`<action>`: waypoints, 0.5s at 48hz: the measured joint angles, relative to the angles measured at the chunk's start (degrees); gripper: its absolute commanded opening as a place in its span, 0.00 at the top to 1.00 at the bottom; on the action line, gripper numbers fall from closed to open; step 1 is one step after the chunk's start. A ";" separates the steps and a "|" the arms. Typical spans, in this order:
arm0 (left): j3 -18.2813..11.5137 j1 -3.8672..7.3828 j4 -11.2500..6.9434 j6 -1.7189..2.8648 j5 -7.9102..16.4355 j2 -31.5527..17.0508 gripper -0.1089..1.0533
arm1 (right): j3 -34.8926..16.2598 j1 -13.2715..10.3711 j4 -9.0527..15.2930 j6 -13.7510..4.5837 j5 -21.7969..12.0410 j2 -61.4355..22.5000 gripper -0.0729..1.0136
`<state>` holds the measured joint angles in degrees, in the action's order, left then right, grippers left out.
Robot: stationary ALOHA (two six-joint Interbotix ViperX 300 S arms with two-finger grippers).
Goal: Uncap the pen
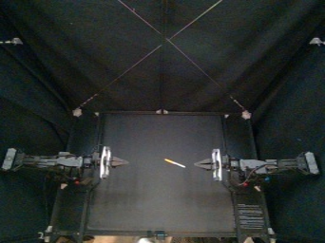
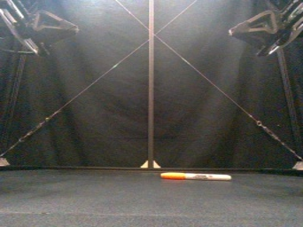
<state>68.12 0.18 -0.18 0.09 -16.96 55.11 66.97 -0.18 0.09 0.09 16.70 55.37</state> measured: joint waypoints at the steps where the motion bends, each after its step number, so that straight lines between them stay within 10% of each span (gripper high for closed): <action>1: 0.00 0.00 0.00 0.00 0.00 -0.09 0.97 | 0.09 0.00 0.00 -0.09 0.00 -0.09 0.94; 24: -1.41 2.02 0.09 -0.44 -4.22 -17.23 0.92 | 0.00 -3.08 -9.49 -5.36 -8.79 -23.47 0.90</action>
<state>66.71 2.20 -0.09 -0.35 -21.18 37.88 66.97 -3.25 -9.40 -5.27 7.91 31.90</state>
